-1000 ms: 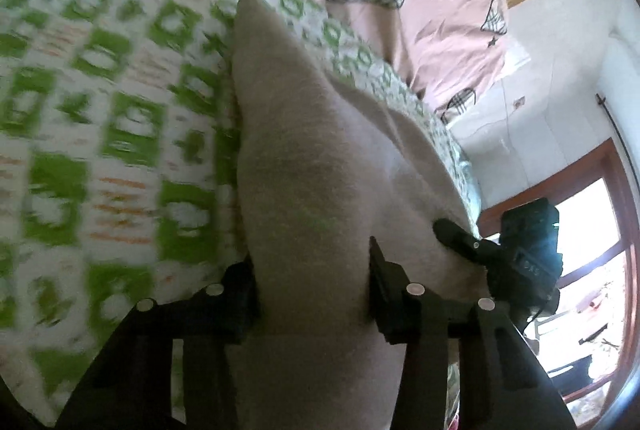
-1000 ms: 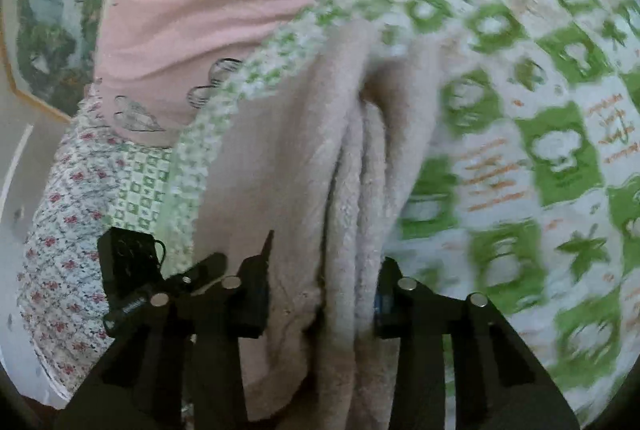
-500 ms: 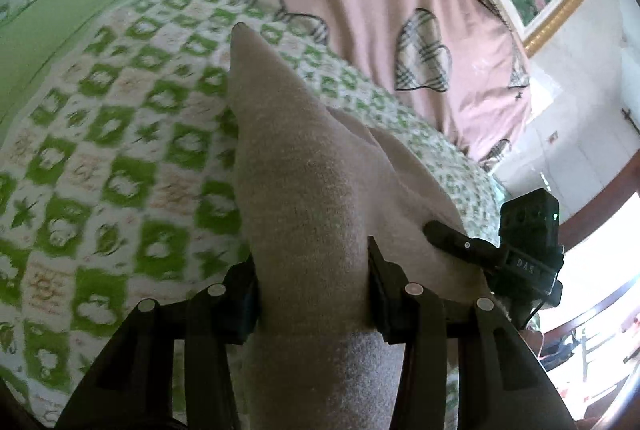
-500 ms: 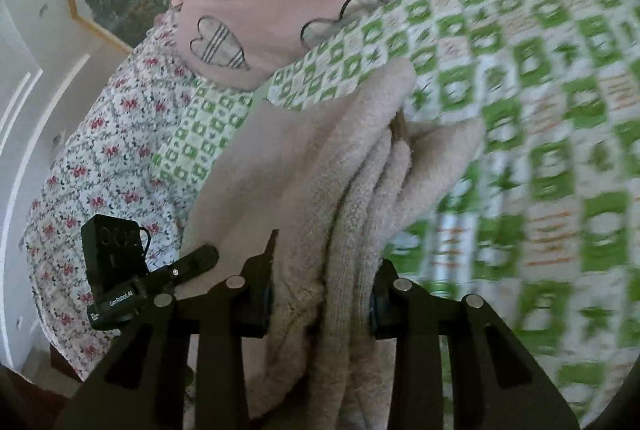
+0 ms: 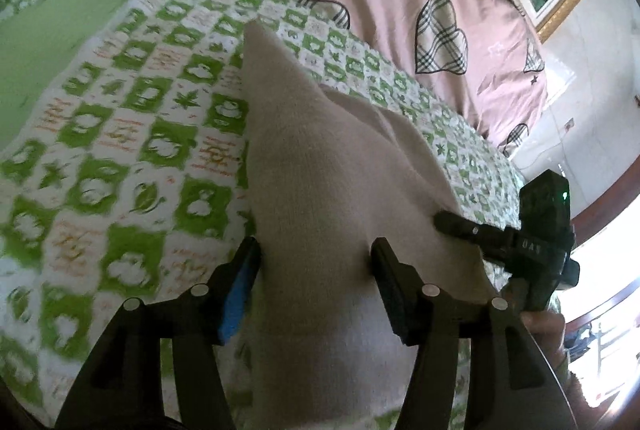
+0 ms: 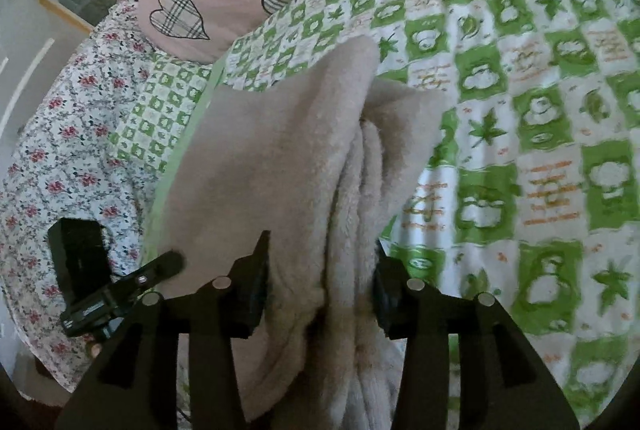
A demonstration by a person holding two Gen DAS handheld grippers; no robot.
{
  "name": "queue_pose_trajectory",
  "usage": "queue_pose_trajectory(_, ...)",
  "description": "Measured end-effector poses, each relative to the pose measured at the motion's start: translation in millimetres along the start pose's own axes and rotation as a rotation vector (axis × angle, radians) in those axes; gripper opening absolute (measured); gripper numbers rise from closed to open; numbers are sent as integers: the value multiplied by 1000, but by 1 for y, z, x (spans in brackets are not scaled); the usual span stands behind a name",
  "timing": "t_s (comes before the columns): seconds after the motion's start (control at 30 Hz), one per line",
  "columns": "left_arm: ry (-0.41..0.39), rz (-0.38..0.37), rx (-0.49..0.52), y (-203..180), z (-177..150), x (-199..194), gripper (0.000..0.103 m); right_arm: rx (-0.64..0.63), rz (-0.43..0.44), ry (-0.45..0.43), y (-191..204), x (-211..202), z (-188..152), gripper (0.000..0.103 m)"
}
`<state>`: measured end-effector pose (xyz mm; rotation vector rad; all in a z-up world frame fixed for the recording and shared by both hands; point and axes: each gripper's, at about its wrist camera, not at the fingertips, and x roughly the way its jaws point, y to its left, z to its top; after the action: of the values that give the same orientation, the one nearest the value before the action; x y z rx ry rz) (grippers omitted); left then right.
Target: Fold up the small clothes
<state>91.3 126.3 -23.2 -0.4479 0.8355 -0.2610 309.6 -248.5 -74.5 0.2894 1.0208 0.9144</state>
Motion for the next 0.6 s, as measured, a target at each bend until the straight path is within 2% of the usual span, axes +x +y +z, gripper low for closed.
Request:
queue_pose_trajectory(0.17,-36,81,89,-9,-35,-41,58,-38,-66,-86,14,-49,-20,48)
queue_pose_trajectory(0.3,-35,119,163,-18,-65,-56,60,-107,-8,-94,39,-75,-47,48)
queue_pose_trajectory(0.37,-15,141,212,-23,-80,-52,61,-133,-10,-58,47,-71,-55,48)
queue_pose_trajectory(0.43,6,169,237,-25,-87,-44,61,-144,-52,-14,49,-57,-63,48)
queue_pose_trajectory(0.57,9,219,257,-26,-91,-30,60,-79,-43,29,35,-38,-69,47)
queue_pose_trajectory(0.6,11,229,264,-26,-92,-26,60,-79,-37,29,36,-37,-70,41)
